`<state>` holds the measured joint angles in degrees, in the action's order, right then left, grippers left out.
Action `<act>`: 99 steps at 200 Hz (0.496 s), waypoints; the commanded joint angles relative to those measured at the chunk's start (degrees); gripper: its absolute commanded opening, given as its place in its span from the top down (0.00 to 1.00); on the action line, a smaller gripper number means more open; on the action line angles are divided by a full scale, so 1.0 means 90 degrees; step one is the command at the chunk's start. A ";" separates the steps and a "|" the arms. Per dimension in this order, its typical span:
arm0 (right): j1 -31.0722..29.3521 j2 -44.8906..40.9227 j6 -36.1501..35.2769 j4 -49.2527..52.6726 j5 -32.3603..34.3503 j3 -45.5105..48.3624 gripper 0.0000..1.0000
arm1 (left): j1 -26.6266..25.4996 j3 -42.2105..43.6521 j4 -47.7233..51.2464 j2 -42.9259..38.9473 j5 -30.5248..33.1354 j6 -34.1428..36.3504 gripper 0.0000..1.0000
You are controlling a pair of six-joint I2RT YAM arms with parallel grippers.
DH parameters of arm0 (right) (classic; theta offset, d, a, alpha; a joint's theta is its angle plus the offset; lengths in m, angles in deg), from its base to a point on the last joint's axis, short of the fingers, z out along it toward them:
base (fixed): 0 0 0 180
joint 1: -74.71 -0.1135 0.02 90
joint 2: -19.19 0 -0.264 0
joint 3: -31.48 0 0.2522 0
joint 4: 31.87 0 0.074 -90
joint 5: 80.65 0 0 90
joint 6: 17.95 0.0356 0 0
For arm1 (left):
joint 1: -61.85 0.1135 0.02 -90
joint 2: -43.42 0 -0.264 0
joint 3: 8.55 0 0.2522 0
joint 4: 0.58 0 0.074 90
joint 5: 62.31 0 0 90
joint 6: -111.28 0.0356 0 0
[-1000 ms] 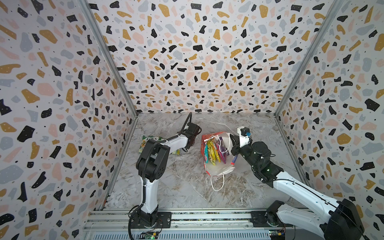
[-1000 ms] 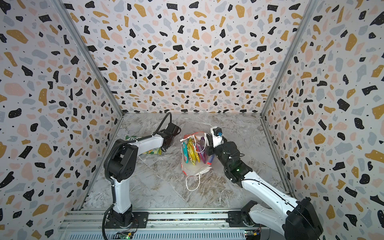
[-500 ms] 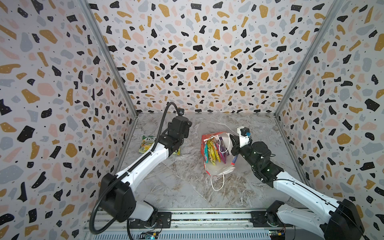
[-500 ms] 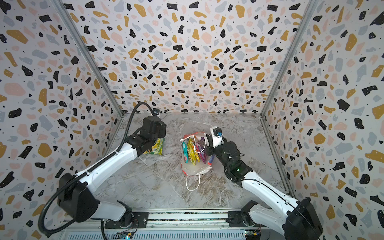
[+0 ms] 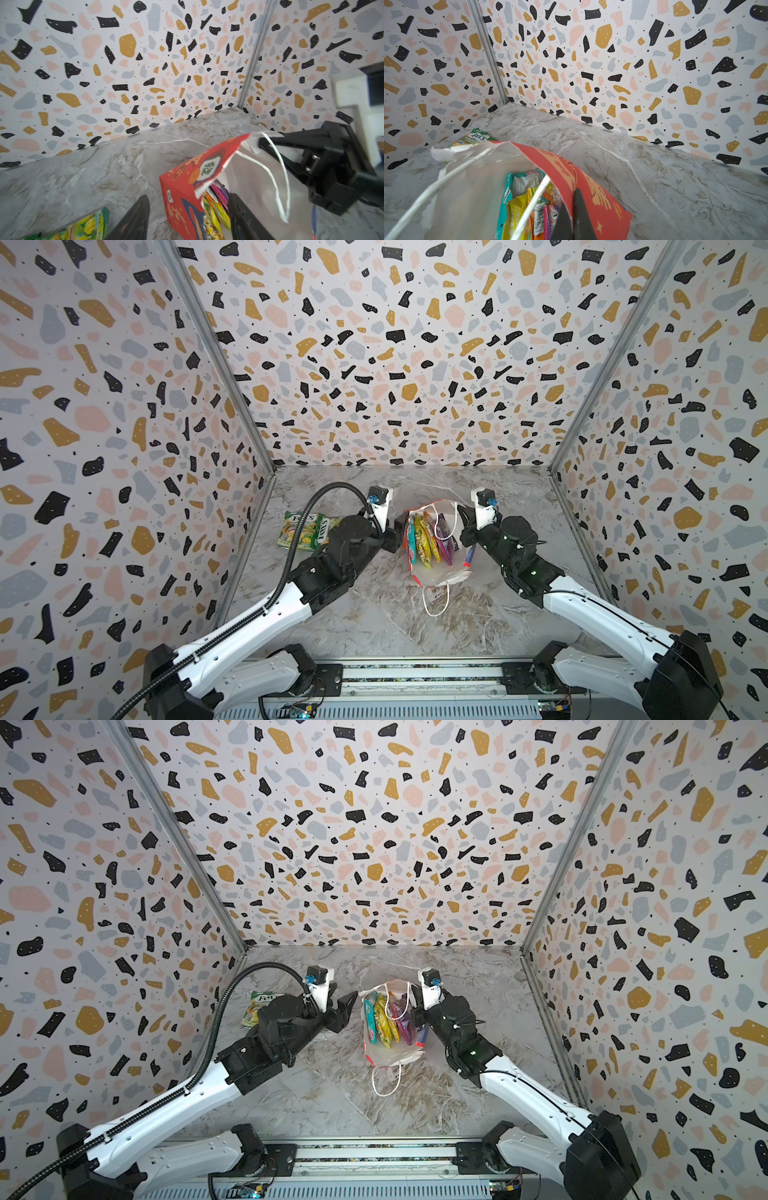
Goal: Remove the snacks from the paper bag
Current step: 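Raise the left gripper and move it back toward the bag mouth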
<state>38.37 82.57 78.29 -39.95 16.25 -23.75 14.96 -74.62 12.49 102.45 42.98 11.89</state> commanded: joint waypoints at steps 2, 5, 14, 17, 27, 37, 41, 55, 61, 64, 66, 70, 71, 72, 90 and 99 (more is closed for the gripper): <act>0.0033 0.0167 0.0058 -0.0029 0.0067 -0.0269 1.00 | -0.0075 0.0242 -0.0533 -0.0126 -0.0428 0.0327 0.39; 0.0034 0.0166 0.0067 -0.0031 0.0054 -0.0281 1.00 | -0.0090 0.0232 -0.0499 -0.0118 -0.0454 0.0362 0.39; 0.0032 0.0155 0.0063 -0.0106 -0.0001 -0.0266 1.00 | -0.0153 0.0248 -0.0406 -0.0120 -0.0498 0.0426 0.38; 0.0028 0.0142 0.0068 -0.0148 -0.0004 -0.0244 1.00 | -0.0169 0.0267 -0.0401 -0.0122 -0.0514 0.0452 0.38; 0.0033 0.0120 0.0063 -0.0208 -0.0009 -0.0192 1.00 | -0.0221 0.0355 -0.0435 -0.0139 -0.0622 0.0486 0.37; 0.0033 0.0135 0.0056 -0.0200 0.0010 -0.0188 1.00 | -0.0272 0.0437 -0.0500 -0.0169 -0.0707 0.0496 0.36; 0.0034 0.0150 0.0048 -0.0200 0.0023 -0.0196 1.00 | -0.0295 0.0471 -0.0511 -0.0180 -0.0740 0.0504 0.34; 0.0029 0.0193 0.0041 -0.0138 0.0034 -0.0263 1.00 | -0.0335 0.0571 -0.0614 -0.0210 -0.0869 0.0509 0.29; 0.0033 0.0204 0.0024 -0.0134 0.0012 -0.0274 1.00 | -0.0332 0.0615 -0.0629 -0.0225 -0.0947 0.0497 0.28; 0.0034 0.0213 0.0036 -0.0130 0.0001 -0.0275 1.00 | -0.0328 0.0631 -0.0653 -0.0231 -0.0986 0.0496 0.28; 0.0034 0.0207 0.0036 -0.0133 -0.0003 -0.0270 1.00 | -0.0334 0.0648 -0.0660 -0.0238 -0.1020 0.0501 0.26; 0.0031 0.0199 0.0041 -0.0142 -0.0007 -0.0258 1.00 | -0.0329 0.0691 -0.0678 -0.0256 -0.1088 0.0511 0.23; 0.0027 0.0202 0.0050 -0.0146 -0.0006 -0.0252 1.00 | -0.0333 0.0698 -0.0686 -0.0258 -0.1105 0.0518 0.22; 0.0026 0.0203 0.0054 -0.0144 -0.0010 -0.0248 1.00 | -0.0330 0.0707 -0.0696 -0.0268 -0.1119 0.0522 0.22; 0.0027 0.0138 0.0058 -0.0132 -0.0009 -0.0225 1.00 | -0.0354 0.0905 -0.0928 -0.0421 -0.1251 0.0488 0.12; 0.0032 0.0098 0.0030 -0.0087 0.0048 -0.0247 1.00 | -0.0368 0.0922 -0.0941 -0.0463 -0.1323 0.0472 0.12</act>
<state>38.39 84.10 78.42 -40.91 16.19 -24.52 12.16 -67.50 8.97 100.37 34.09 15.72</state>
